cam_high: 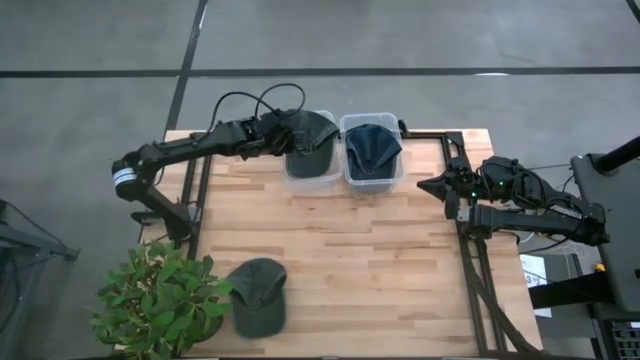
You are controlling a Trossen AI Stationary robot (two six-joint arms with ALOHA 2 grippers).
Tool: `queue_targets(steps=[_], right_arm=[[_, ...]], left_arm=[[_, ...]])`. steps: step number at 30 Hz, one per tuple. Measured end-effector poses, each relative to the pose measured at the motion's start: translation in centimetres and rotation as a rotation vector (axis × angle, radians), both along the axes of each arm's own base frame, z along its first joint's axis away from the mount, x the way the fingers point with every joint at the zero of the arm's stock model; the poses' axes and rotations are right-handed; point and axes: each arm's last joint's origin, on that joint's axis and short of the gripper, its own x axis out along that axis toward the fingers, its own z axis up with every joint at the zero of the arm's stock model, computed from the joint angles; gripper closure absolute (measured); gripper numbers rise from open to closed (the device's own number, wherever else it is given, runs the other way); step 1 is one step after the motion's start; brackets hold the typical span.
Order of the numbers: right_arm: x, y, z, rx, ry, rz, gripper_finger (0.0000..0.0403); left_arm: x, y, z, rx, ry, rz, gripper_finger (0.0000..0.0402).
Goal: Pick & Place hat
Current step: Put the top green cap into the left transparent bin
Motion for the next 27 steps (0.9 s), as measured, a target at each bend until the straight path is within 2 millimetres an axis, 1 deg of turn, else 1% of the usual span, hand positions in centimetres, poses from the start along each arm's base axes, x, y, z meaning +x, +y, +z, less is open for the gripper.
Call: queue_targets(steps=[9, 12, 15, 22, 25, 27], right_arm=[[0.0, 0.0, 0.0, 0.0, 0.0, 0.0, 0.0394], [0.0, 0.0, 0.0, 0.0, 0.0, 0.0, 0.0394], [0.0, 0.0, 0.0, 0.0, 0.0, 0.0, 0.0394], [0.0, 0.0, 0.01, 0.0, -0.001, 0.0, 0.0394], [0.0, 0.0, 0.01, 0.0, -0.001, 0.0, 0.0394], [0.0, 0.0, 0.01, 0.0, -0.001, 0.001, 0.0394]], left_arm=[[-0.01, 0.01, -0.02, 0.01, 0.011, -0.008, 0.0367], [-0.01, 0.01, -0.02, 0.01, 0.011, -0.008, 0.0358], [-0.03, 0.0, 0.0, 0.01, 0.01, -0.008, 0.0336], [-0.06, -0.01, -0.11, 0.017, 0.025, -0.022, 0.0264], [-0.17, -0.12, -0.06, 0.016, 0.04, -0.056, 0.0246], [-0.34, -0.24, 0.05, 0.014, 0.051, -0.088, 0.0242]])
